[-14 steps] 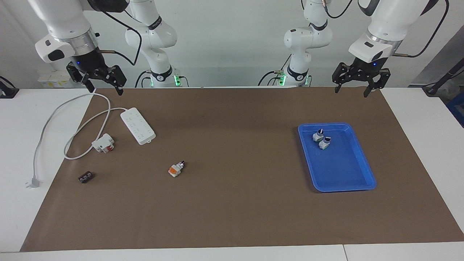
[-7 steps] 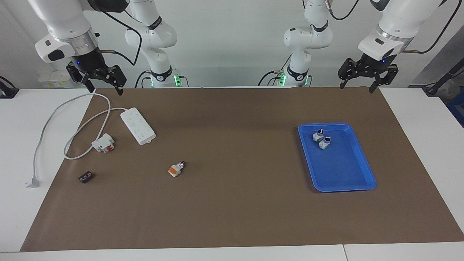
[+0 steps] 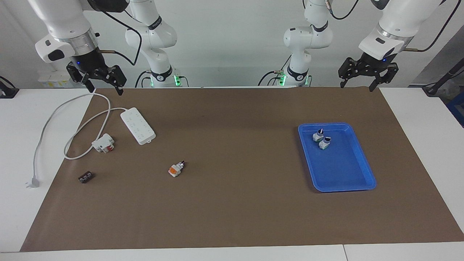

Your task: Turn and place switch with both arms

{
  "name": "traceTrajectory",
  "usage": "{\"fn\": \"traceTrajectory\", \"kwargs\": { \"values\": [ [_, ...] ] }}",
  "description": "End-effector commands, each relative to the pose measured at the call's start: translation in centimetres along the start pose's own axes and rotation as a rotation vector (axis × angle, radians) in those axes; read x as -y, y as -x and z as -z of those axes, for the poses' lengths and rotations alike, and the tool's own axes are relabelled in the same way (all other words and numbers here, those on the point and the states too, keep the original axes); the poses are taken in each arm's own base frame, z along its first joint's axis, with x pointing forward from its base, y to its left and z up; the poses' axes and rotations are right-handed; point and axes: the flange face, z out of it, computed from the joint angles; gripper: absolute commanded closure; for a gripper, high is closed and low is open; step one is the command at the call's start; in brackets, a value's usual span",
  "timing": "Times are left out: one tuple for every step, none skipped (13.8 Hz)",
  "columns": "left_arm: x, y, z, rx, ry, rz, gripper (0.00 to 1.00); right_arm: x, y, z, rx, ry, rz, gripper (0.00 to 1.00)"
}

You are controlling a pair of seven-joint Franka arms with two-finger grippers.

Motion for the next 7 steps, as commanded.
{"fn": "traceTrajectory", "kwargs": {
  "values": [
    [0.05,0.72,0.4,0.012,0.005,0.025,0.0,-0.18,0.38,0.05,-0.011,-0.005,0.003,0.0],
    [0.22,0.74,0.4,0.012,0.005,0.028,0.0,-0.18,0.38,0.05,-0.011,-0.005,0.003,0.0],
    [0.38,0.77,0.4,0.012,0.005,0.031,0.0,-0.18,0.38,0.05,-0.011,-0.005,0.003,0.0],
    [0.37,0.84,0.47,0.012,0.005,0.031,0.0,-0.18,0.38,0.05,-0.011,-0.005,0.003,0.0],
    [0.36,0.91,0.61,0.011,0.005,0.031,0.0,-0.18,0.38,0.05,-0.011,-0.005,0.003,0.0],
    [0.43,0.96,0.65,0.012,0.005,0.033,0.0,-0.18,0.38,0.05,-0.011,-0.005,0.003,0.0],
    [0.37,0.86,0.6,0.011,0.005,0.033,0.0,-0.18,0.38,0.05,-0.011,-0.005,0.003,0.0]
  ]
}}
